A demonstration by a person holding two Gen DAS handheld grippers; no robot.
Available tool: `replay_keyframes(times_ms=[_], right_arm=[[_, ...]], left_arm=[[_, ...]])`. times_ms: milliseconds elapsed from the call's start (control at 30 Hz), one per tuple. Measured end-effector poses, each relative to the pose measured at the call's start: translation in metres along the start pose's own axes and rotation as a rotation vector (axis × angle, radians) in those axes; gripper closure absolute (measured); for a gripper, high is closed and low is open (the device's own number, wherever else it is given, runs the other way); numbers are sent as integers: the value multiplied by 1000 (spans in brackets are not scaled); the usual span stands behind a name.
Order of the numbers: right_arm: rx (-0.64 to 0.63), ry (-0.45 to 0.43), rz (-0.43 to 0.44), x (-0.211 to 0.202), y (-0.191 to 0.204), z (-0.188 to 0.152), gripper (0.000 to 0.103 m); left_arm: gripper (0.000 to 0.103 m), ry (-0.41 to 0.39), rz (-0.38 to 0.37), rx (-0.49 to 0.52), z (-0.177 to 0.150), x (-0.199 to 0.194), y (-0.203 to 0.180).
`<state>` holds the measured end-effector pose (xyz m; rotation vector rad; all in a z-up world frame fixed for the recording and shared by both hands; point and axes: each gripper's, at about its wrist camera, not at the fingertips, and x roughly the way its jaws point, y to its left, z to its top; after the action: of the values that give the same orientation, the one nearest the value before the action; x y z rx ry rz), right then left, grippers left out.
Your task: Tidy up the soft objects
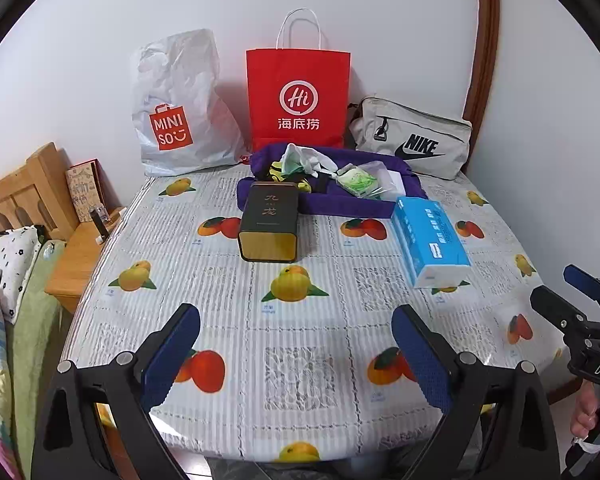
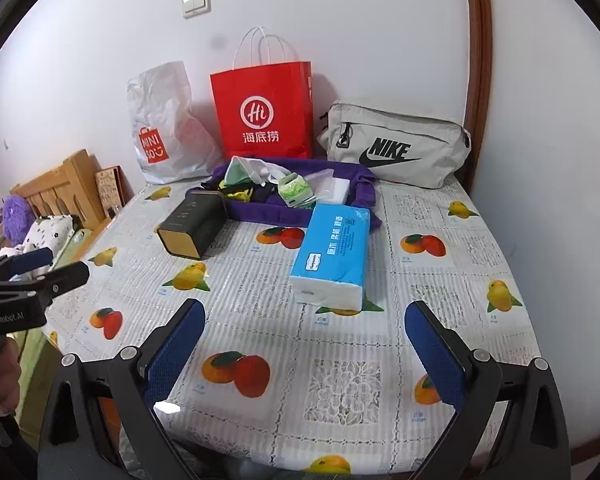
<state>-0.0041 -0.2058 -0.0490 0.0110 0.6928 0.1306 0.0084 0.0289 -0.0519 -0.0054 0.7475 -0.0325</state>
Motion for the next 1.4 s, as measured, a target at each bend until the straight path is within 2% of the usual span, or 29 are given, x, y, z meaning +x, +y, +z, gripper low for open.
replay_keyframes(times_ms=[500, 1400], right_arm=[[3, -20, 3, -17, 3, -4, 4], [3, -24, -9, -24, 7, -9, 4]], left_arm=[[6, -18, 4, -13, -6, -18, 0], [6, -25, 9, 12, -8, -21, -7]])
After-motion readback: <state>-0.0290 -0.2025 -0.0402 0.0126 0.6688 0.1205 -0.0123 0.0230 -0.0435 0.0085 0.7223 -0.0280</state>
